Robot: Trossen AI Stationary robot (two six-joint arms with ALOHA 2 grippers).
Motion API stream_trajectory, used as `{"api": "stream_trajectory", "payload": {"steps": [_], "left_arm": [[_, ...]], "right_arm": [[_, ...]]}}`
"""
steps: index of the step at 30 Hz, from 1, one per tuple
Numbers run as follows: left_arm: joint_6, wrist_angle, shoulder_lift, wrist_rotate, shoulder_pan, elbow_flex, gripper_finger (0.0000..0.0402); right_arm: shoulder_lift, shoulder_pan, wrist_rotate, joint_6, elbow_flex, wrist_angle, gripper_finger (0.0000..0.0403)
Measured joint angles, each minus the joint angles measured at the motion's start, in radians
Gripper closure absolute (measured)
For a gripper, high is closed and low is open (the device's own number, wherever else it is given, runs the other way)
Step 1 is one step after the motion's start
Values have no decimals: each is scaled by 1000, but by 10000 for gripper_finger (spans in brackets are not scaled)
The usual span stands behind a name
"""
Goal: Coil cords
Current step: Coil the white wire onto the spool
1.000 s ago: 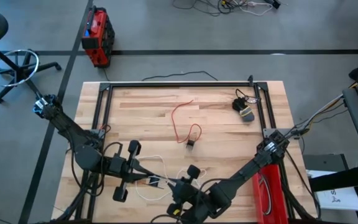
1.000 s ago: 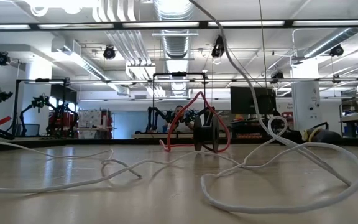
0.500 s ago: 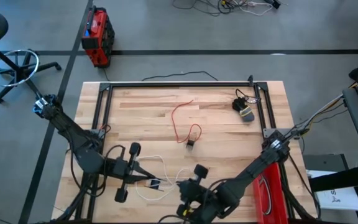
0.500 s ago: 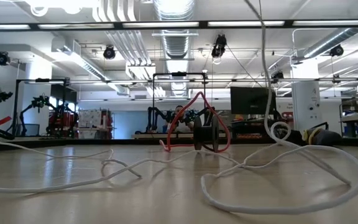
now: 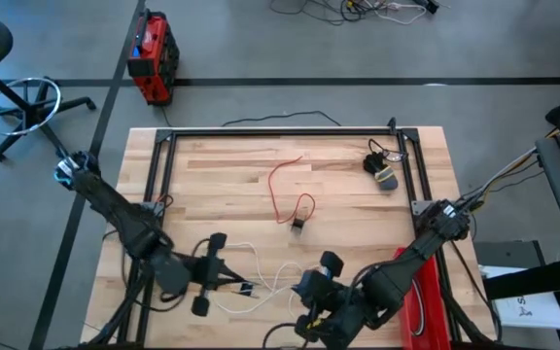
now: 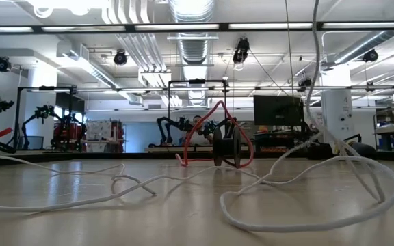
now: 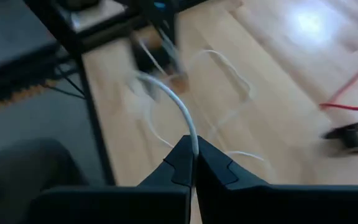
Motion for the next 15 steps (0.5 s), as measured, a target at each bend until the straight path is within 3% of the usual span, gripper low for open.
{"api": "stream_trajectory", "payload": {"steps": [7,15], "left_arm": [[-185,7,166,-5,118,-1,401],[-272,141,298,17,186,-1,401]], "right_arm": [[18,-61,-94,22,-4,147,403],[21,-108,-82,40,-28,148,403]]}}
